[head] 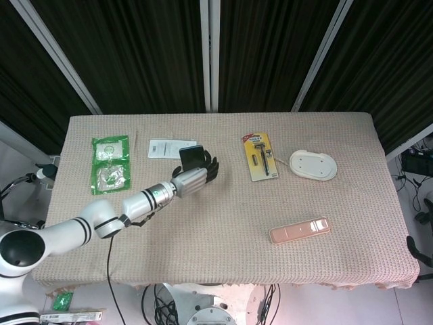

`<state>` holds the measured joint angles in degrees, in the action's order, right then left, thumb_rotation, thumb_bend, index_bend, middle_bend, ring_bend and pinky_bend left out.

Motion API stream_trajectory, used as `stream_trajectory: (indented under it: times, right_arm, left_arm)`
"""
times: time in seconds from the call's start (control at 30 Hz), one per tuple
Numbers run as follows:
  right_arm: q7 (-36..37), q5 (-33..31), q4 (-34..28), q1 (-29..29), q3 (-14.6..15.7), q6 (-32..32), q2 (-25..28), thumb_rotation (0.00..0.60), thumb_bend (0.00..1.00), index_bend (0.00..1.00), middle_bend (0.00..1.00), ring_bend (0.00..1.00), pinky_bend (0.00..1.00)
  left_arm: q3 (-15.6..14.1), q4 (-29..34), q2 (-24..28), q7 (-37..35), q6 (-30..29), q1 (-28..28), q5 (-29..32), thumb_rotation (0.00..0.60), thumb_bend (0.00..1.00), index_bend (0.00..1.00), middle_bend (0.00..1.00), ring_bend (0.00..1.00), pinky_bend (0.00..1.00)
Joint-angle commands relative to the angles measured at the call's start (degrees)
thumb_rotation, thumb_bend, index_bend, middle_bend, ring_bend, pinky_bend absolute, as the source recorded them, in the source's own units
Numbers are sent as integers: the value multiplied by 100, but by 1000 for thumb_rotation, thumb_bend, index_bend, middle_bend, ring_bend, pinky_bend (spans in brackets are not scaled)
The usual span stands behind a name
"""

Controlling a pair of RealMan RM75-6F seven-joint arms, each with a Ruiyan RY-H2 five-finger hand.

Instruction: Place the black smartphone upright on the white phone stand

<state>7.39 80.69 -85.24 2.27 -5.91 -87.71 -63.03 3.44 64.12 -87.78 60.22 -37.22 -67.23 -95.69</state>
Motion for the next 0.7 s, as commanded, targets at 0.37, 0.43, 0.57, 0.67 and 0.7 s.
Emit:
stream_trajectory:
  times: [0.37,0.43,0.57,0.67,0.7]
  right_arm:
    - [-71,76,-118,12,7,-80,56,600,270,0,0,0,0]
    - [-75,97,-149,20,6,-110,76,600,271,0,0,0,0]
    - [-87,139,-194,24,11,-144,114,600,271,0,0,0,0]
    - [-85,166,-215,19,20,-143,129,600,266,0,0,0,0]
    - [-89,177,-217,16,23,-144,132,600,266,0,0,0,0]
  left_arm:
    - [77,644,387,223,-201,232,376,600,131,16,0,52,205]
    - [137,960,575,324,-362,413,592,600,123,16,0,52,205]
    - [260,1855,1041,457,-1087,973,1027,600,112,16,0,52,205]
    - [239,2654,1431,345,-2007,1624,1213,600,96,17,5,52,205]
    - [186,2879,1566,303,-2296,1835,1200,600,90,17,6,52,205]
